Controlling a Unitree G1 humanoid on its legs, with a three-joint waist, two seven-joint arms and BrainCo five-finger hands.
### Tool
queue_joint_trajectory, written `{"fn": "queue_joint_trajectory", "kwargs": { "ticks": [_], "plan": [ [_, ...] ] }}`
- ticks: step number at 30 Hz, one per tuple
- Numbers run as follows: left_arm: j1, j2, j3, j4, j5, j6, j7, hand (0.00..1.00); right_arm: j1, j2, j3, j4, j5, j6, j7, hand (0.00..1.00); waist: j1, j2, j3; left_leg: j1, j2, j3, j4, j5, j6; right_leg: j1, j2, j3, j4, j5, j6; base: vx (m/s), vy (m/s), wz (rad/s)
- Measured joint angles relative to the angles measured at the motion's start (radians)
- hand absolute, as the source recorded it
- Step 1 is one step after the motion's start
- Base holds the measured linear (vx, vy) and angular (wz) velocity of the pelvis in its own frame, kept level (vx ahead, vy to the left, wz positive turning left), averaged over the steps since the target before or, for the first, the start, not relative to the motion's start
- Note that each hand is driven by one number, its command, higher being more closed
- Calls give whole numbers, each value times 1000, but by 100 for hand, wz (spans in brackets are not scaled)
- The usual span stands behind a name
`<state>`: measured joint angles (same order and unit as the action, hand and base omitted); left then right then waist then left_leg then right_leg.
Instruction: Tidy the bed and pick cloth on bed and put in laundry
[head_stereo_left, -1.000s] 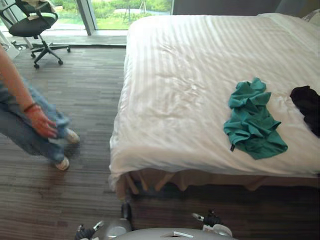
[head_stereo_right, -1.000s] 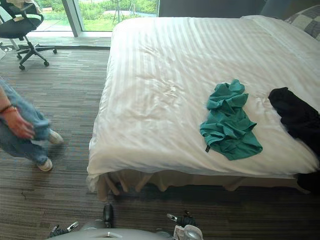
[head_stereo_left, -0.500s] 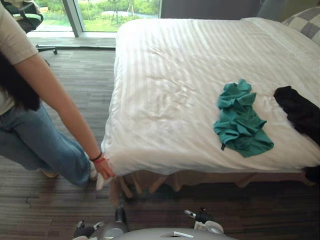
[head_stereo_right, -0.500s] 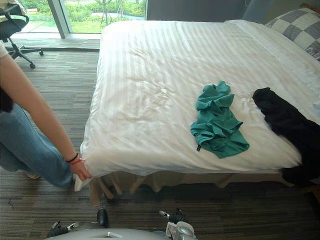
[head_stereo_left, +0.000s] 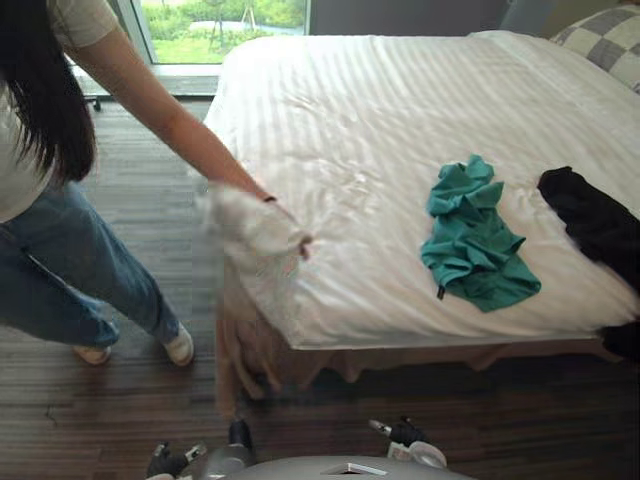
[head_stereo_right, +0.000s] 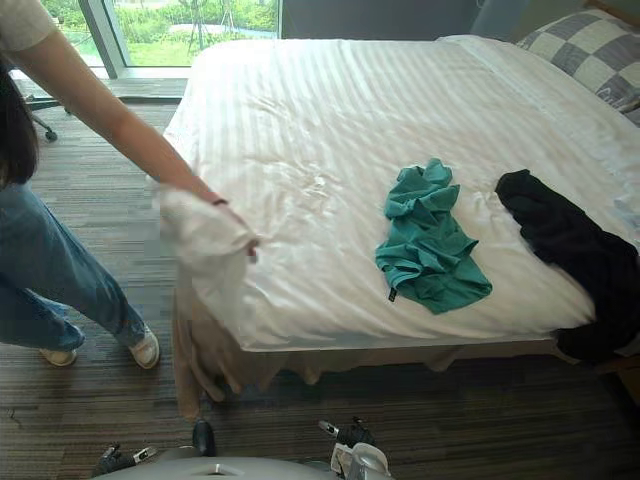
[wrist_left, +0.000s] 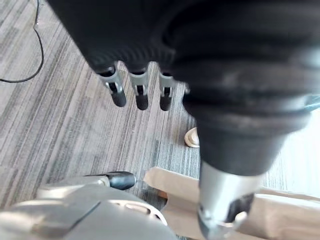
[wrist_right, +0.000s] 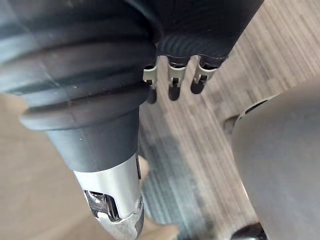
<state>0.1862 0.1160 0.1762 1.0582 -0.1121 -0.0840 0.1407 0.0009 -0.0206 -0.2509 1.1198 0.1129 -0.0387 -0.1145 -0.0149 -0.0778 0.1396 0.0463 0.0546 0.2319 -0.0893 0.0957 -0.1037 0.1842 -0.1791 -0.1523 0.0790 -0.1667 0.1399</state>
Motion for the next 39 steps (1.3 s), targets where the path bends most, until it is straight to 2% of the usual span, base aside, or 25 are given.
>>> {"fn": "queue_joint_trajectory", "kwargs": {
  "ticks": [7,17,22,25,28,31,35,39],
  "plan": [
    [-6,-5,24,21,-5,2,-3,0,1,-1,2,-4,7,-1,1,0,-10,3,2,5,12,-12,0,-11,4,-4,13,-1,6,31,-5,-47,-7,-3],
    [-5,-15,62,21,-26,4,-3,0,1,0,0,-5,7,0,1,0,-13,1,4,3,14,-17,0,-11,4,-9,13,0,2,36,-6,-50,-9,-3],
    [-5,-18,90,21,-36,4,-3,0,1,2,-7,-5,7,0,1,0,-13,-2,10,-1,5,-16,0,-10,4,-9,7,-4,-16,24,1,-44,-6,-1],
    [-9,-18,124,17,-43,4,-2,0,1,4,-10,-5,7,0,0,0,-11,-9,12,-2,-2,-17,0,-3,8,-6,-2,-17,-16,-4,6,-5,-5,8],
    [-23,-21,173,11,-95,4,4,0,2,15,-48,-3,7,1,-2,0,-8,-21,13,-8,-20,-20,0,-5,15,-4,-17,-23,-16,-3,16,95,13,11],
    [-58,-18,261,-13,-201,1,43,0,2,18,-49,0,7,2,-4,0,-1,-33,13,-6,-36,-27,1,-7,23,10,-29,-25,-24,10,22,152,9,6],
    [-107,10,340,-99,-310,-33,97,0,-3,18,-47,-1,7,1,-27,0,1,-20,21,12,-23,-26,1,-14,21,25,-13,-24,-22,38,3,96,-15,3],
    [-177,107,393,-148,-366,-77,161,0,-3,12,-35,-4,7,-6,-42,0,-2,5,30,25,6,-12,1,-15,19,23,14,-23,-16,74,-30,29,-33,-10]
  ]
}}
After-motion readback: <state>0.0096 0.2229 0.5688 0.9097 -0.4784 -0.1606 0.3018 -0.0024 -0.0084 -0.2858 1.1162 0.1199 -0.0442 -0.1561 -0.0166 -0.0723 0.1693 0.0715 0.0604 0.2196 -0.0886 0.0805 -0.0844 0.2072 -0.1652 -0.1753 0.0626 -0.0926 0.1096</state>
